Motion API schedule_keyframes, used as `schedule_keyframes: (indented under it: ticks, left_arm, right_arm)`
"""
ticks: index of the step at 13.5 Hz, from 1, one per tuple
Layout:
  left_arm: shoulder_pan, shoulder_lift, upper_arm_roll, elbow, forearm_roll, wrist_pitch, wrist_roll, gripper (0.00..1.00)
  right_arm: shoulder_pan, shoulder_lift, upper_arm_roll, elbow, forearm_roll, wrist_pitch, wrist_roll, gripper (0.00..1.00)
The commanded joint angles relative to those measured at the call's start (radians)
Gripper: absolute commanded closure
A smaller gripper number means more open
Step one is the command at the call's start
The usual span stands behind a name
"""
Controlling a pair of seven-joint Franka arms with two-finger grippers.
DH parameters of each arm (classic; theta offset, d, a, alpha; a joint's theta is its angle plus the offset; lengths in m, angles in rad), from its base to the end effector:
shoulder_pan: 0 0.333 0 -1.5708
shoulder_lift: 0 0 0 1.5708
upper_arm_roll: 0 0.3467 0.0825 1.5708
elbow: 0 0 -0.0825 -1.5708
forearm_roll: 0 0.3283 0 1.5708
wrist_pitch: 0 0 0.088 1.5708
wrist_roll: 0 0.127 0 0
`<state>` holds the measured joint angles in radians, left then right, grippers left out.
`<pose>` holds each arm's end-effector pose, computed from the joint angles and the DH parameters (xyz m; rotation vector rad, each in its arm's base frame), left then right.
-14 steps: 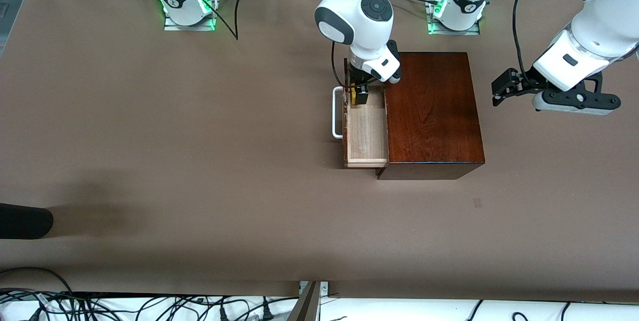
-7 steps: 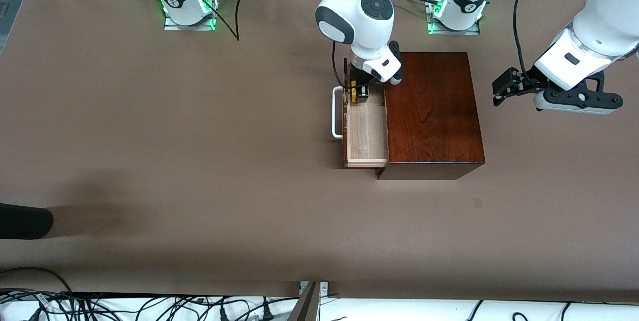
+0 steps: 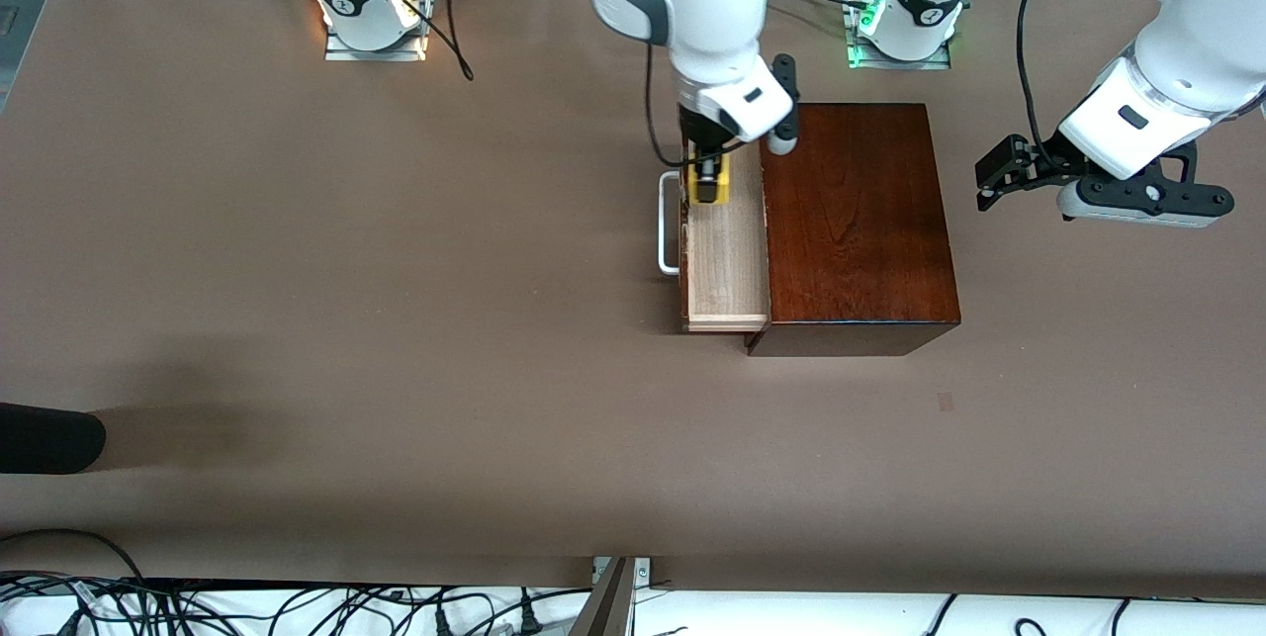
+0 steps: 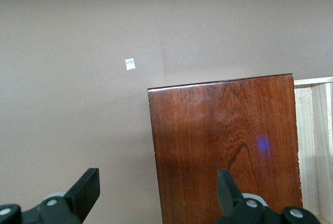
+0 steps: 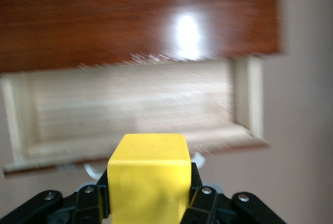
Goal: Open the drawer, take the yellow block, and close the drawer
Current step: 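Close the right gripper on the yellow cube and lift it out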
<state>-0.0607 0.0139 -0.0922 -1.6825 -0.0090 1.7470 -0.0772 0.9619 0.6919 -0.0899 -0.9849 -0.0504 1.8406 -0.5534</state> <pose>0.5115 -0.0795 0.5969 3.1226 -0.1161 0.0768 0.4533 0.5686 0.4853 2.2740 2.0354 0.2773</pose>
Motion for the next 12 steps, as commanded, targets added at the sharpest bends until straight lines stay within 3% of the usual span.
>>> schedule_keyframes:
  ticks: [1,4,7,10,12]
  left_arm:
    - [-0.002,0.009,-0.001,0.024,0.02,-0.033,0.002,0.0]
    - [-0.004,0.009,-0.014,0.029,0.021,-0.046,-0.001,0.0]
    - [-0.004,0.008,-0.017,0.029,0.021,-0.052,-0.001,0.0]
    - [-0.004,0.008,-0.018,0.03,0.021,-0.06,-0.003,0.0]
    - [-0.004,0.009,-0.018,0.032,0.021,-0.06,-0.003,0.0]
  right_arm:
    - [-0.012,-0.077,-0.074,-0.015,0.0,-0.026,0.006,1.0]
    - [-0.06,-0.098,-0.126,-0.015,0.0,-0.057,0.009,1.0]
    - [-0.204,-0.118,-0.122,-0.02,0.036,-0.08,0.058,1.0]
    - [-0.369,-0.146,-0.119,-0.111,0.206,-0.069,0.058,1.0]
    - [-0.454,-0.189,-0.116,-0.208,0.237,-0.063,0.063,1.0]
